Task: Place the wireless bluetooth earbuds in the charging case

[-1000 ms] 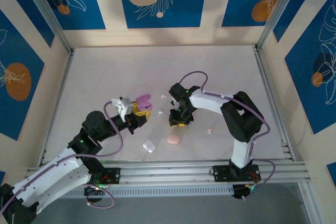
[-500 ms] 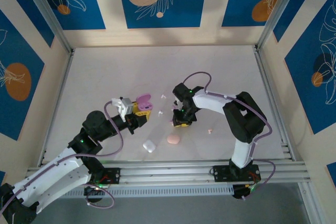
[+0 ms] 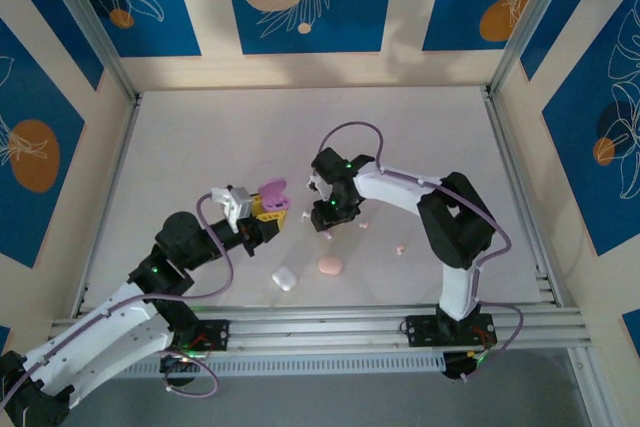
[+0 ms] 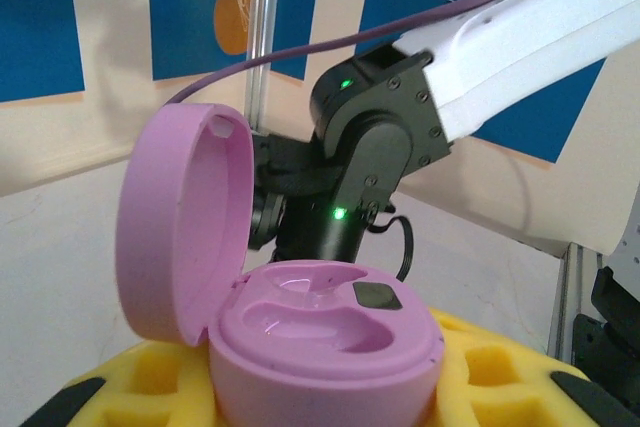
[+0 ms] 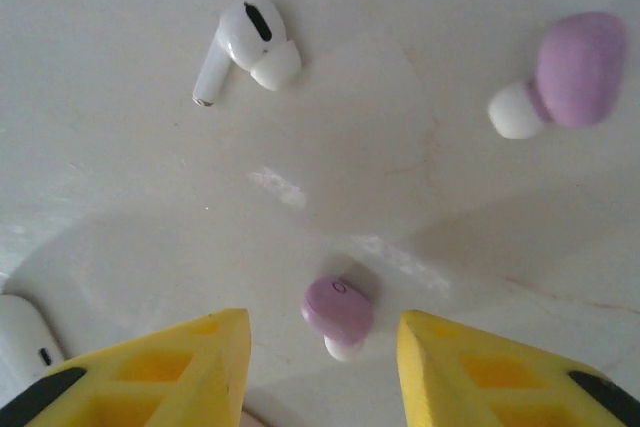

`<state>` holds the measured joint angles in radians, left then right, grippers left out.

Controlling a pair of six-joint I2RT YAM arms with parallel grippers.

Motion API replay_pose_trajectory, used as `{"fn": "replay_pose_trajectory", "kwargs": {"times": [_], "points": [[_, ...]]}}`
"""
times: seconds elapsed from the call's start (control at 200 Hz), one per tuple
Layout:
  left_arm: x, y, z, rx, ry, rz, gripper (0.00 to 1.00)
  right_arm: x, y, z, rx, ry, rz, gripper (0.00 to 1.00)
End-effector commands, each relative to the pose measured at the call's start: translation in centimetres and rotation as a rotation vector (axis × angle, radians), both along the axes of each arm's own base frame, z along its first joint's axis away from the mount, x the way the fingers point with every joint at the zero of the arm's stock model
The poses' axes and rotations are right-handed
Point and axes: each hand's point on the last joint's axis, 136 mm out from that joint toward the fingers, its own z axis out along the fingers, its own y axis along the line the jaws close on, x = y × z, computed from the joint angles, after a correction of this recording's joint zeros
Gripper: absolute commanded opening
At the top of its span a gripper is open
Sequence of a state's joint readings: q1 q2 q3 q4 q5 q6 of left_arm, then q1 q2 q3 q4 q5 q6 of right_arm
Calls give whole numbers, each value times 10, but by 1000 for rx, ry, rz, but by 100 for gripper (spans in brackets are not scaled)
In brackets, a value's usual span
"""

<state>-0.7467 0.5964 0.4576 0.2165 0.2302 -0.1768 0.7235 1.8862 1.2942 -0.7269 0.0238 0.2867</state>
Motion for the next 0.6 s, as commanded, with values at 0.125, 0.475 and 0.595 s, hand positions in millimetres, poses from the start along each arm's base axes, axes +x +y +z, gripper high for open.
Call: {"fn": "replay_pose_trajectory", "kwargs": {"times": [0.125,0.475,0.595], "points": [[-4,5,27,-50,-48,8,27,-13,-1,-12,-87,5,73,39],[-3,4,27,-49,-43,5,27,-12,-4,-19,-65,53,-13,29],[-3,3,27,-49,-43,5,27,-8,-15,-20,-51,109,-109,29]]}}
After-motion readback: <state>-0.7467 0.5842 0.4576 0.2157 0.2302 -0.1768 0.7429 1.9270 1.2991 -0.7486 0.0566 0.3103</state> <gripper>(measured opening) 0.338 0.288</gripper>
